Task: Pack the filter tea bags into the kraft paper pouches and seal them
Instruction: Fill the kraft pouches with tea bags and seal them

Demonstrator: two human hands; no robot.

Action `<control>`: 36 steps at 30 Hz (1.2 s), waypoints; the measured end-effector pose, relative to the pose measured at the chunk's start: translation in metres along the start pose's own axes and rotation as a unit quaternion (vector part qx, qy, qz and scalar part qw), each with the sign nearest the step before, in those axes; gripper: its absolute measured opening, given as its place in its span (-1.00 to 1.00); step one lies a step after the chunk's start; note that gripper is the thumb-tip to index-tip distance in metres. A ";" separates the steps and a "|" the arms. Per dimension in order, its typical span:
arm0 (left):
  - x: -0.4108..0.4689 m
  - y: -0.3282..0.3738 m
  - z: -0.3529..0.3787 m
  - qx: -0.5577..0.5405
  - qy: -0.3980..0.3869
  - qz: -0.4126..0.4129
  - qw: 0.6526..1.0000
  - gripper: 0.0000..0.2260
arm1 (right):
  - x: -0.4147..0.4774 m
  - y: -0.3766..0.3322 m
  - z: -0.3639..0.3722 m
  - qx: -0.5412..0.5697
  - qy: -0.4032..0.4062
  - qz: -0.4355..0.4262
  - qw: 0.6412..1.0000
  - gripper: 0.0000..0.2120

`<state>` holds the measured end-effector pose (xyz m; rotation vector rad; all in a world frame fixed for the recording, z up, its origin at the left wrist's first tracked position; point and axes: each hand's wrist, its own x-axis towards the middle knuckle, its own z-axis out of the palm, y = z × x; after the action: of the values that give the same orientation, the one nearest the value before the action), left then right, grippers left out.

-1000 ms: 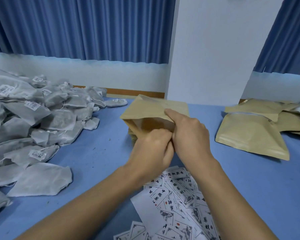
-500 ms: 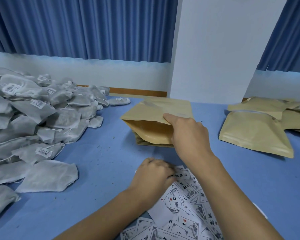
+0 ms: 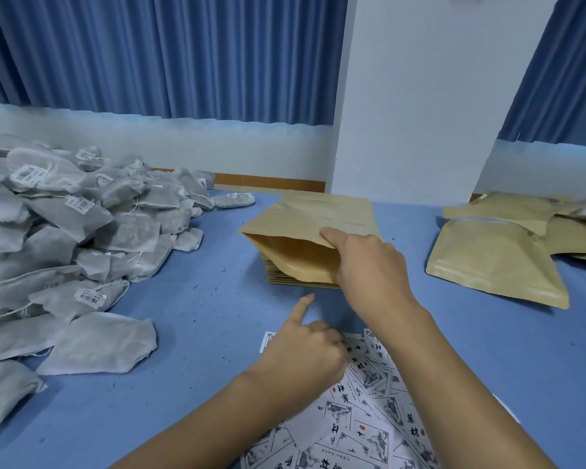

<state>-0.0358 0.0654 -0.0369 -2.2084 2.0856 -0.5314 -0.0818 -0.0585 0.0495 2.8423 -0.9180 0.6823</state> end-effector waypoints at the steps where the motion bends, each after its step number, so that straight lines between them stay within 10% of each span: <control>1: -0.002 0.001 0.000 0.003 0.016 0.013 1.000 -0.73 | 0.000 0.001 0.000 0.003 -0.001 0.001 1.000 -0.31; 8: -0.005 -0.005 0.006 -0.055 0.166 -0.010 0.985 -0.77 | 0.000 0.003 -0.002 0.011 -0.003 0.005 1.000 -0.29; 15: -0.011 -0.040 -0.008 -0.090 0.446 -0.075 0.888 -0.88 | 0.003 0.005 -0.005 0.014 -0.004 0.002 1.000 -0.31; 27: 0.013 -0.051 -0.046 -0.047 0.370 -0.192 0.908 -0.82 | 0.004 0.004 -0.009 0.016 -0.003 -0.018 1.000 -0.44; 33: 0.032 -0.037 -0.037 -0.081 0.011 -0.274 0.958 -0.86 | 0.005 0.006 -0.013 0.022 -0.003 -0.017 1.000 -0.45; 36: 0.054 -0.046 -0.038 -0.104 -0.034 -0.271 0.956 -0.92 | 0.004 0.003 -0.014 0.021 -0.005 -0.032 0.999 -0.45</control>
<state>-0.0008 0.0234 0.0227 -2.8847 1.5439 -0.2567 -0.0861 -0.0598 0.0638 2.9005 -0.8203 0.6897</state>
